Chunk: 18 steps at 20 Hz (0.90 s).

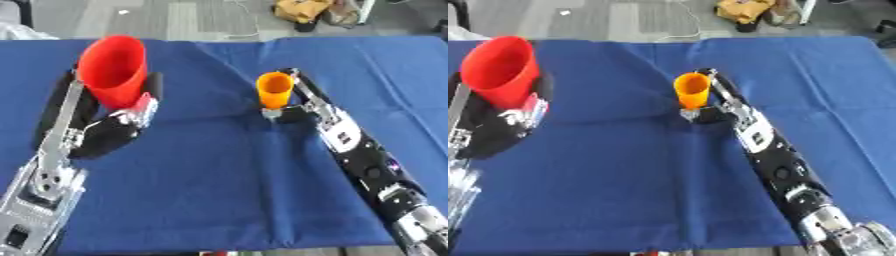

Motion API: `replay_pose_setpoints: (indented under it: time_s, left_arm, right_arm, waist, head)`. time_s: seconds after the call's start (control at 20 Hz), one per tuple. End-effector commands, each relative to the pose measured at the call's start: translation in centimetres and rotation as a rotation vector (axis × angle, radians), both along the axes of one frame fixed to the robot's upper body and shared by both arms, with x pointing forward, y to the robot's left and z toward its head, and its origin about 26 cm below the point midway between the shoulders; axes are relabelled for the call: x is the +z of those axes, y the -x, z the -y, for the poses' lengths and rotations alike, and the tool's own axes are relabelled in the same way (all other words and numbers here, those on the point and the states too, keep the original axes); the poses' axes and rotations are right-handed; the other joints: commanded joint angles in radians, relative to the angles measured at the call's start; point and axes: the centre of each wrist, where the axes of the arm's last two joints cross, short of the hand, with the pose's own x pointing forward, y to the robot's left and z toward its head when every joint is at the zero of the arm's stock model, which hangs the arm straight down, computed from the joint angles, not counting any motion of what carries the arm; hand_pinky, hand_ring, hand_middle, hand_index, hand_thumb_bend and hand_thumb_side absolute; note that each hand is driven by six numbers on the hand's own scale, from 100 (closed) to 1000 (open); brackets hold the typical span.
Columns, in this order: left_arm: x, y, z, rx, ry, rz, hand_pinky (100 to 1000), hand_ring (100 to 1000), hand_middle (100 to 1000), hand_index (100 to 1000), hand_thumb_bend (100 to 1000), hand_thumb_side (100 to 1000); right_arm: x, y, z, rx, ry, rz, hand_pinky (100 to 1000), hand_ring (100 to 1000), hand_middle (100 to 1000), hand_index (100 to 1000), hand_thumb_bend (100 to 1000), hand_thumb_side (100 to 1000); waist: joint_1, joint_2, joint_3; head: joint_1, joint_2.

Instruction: Pour the contents of one cup into another cup.

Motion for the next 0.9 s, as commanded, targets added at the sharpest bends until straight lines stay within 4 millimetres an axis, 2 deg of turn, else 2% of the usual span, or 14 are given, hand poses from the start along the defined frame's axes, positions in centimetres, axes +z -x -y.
replay_pose_setpoints:
  time_s: [0.05, 0.3, 0.5, 0.9]
  left_arm:
    - [1.5, 0.2, -0.4, 0.0, 0.01, 0.041, 303, 532, 513, 799, 100, 368]
    - [1.7, 0.3, -0.6, 0.004, 0.012, 0.047, 302, 531, 512, 798, 100, 363]
    - [2.3, 0.4, -0.9, 0.006, 0.002, 0.054, 300, 530, 512, 796, 100, 354]
    - [5.5, 1.1, -2.6, 0.016, -0.089, 0.127, 296, 529, 510, 790, 100, 254]
  right_arm:
    - [2.5, -0.3, 1.2, -0.017, -0.006, 0.057, 262, 371, 329, 654, 100, 100]
    - [3.0, -0.2, 1.5, -0.019, -0.016, 0.061, 266, 375, 330, 653, 100, 100]
    - [2.5, 0.0, 1.1, 0.018, 0.022, 0.046, 266, 376, 329, 654, 100, 100]
    - [1.9, 0.7, -1.2, 0.18, 0.116, 0.048, 268, 377, 330, 657, 100, 100]
  waist:
    - [0.0, -0.02, -0.002]
    - [-0.001, -0.023, -0.005]
    - [0.001, -0.026, -0.006]
    - [0.011, -0.032, -0.01]
  head:
    - [0.003, -0.007]
    - [0.005, -0.007]
    - [0.007, -0.008]
    - [0.011, -0.011]
